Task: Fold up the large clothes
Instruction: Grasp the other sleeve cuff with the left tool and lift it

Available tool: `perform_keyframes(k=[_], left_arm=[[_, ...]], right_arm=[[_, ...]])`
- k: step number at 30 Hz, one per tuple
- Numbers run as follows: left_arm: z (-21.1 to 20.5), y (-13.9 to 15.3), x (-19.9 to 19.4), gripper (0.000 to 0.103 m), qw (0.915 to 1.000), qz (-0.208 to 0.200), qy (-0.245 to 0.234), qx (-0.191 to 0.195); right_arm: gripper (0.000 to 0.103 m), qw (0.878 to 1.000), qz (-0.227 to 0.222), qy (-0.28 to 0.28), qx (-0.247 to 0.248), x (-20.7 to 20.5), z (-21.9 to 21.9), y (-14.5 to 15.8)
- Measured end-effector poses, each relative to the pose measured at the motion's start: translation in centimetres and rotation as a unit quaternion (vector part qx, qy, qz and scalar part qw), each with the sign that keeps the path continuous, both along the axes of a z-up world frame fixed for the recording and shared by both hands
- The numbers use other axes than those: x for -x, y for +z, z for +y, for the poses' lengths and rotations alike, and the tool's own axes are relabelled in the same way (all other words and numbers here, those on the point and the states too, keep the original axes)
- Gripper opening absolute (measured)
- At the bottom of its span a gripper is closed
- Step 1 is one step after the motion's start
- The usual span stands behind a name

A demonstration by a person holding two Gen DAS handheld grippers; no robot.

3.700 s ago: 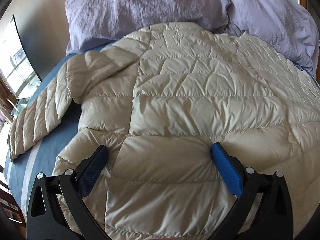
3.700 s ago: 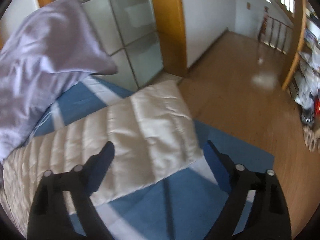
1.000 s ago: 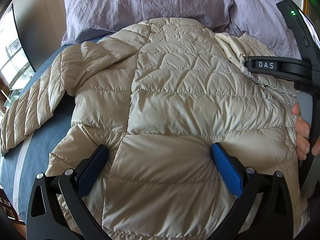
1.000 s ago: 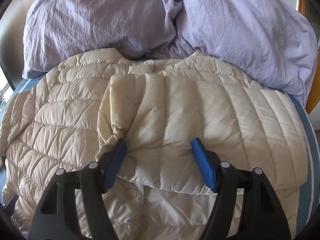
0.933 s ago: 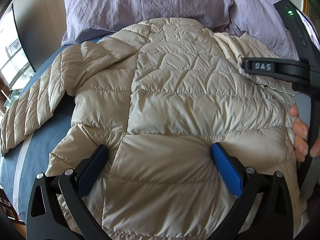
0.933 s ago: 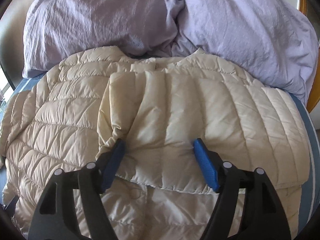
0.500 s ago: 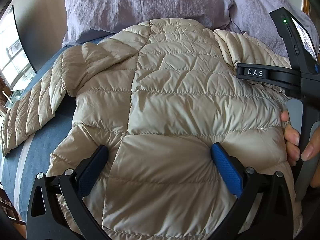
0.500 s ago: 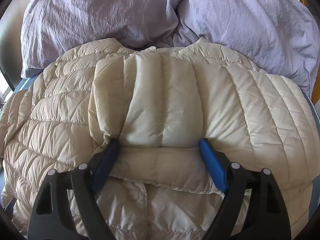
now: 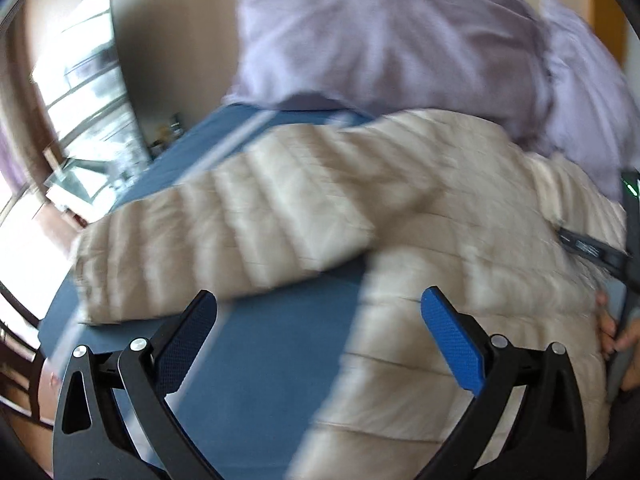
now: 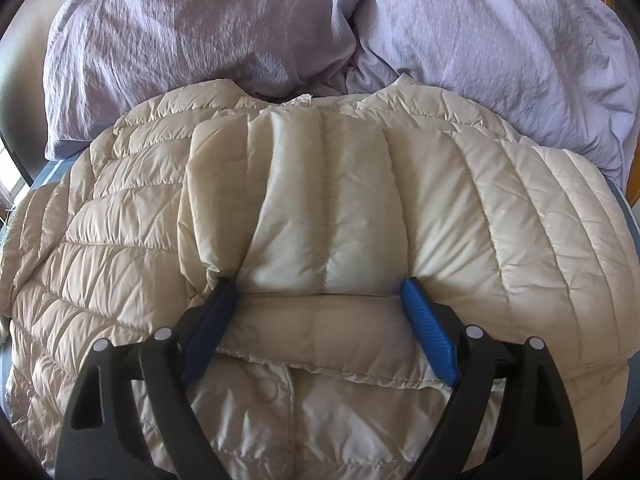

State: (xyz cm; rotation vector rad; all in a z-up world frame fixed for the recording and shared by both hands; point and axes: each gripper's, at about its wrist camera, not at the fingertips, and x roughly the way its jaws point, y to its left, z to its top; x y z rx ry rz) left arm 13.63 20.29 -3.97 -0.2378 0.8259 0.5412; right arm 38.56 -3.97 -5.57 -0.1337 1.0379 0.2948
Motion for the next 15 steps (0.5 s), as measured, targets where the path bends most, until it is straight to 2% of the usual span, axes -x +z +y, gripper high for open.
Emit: perform_keyframes(k=[3,8,15], left_arm=[[3.6,0.1,1.3,0.102,0.9991,0.001,0.042,0.008],[8.7,-0.5,3.5,0.102,0.9944,0.009,0.105,0.001],[13.6,-2.0,5.3,0.102,0.9853,0.028,0.166,0.032]], right_arm=[[0.091,1.000,0.001,0.000,-0.005,-0.1,-0.1,0.0],[0.094,1.000,0.003,0.002,-0.014,-0.2,-0.1,0.0],[0.098,0.999,0.006,0.005,-0.031,-0.3,-0.3,0.0]])
